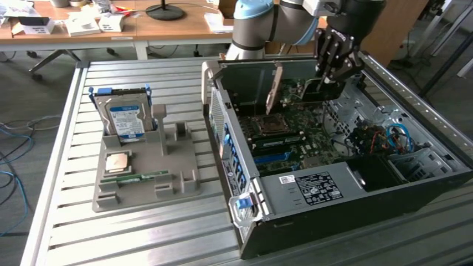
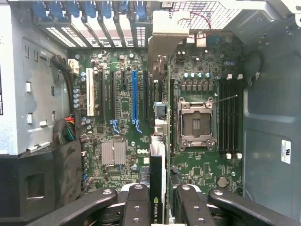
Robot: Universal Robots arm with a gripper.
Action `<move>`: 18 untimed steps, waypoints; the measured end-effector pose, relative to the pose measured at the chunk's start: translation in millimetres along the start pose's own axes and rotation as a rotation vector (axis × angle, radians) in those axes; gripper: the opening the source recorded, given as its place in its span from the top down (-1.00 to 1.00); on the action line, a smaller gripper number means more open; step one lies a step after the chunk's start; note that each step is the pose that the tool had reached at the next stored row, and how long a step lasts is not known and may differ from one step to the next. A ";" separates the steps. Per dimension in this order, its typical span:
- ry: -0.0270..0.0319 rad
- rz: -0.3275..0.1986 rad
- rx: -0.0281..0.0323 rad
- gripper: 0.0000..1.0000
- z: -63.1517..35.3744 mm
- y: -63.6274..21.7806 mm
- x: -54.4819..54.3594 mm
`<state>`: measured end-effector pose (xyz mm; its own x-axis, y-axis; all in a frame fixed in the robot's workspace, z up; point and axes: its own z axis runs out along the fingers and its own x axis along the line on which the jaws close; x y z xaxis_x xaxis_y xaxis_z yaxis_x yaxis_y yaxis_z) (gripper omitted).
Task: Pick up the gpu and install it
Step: 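Insert the gpu into the slot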
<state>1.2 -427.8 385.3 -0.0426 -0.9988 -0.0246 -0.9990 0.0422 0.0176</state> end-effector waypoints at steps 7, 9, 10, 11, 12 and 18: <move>0.0000 0.000 0.0002 0.47 0.2 1.7 0.1; 0.0000 0.000 0.0003 0.47 0.2 1.7 0.1; -0.0001 0.000 0.0003 0.47 0.5 1.7 0.0; -0.0003 0.000 0.0003 0.47 1.0 1.7 0.0; -0.0001 0.000 0.0003 0.47 1.4 1.7 0.1; 0.0000 0.000 0.0002 0.47 5.5 1.6 0.2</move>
<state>-0.5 -427.8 379.8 -0.0426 -0.9988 -0.0246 -0.9990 0.0422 0.0174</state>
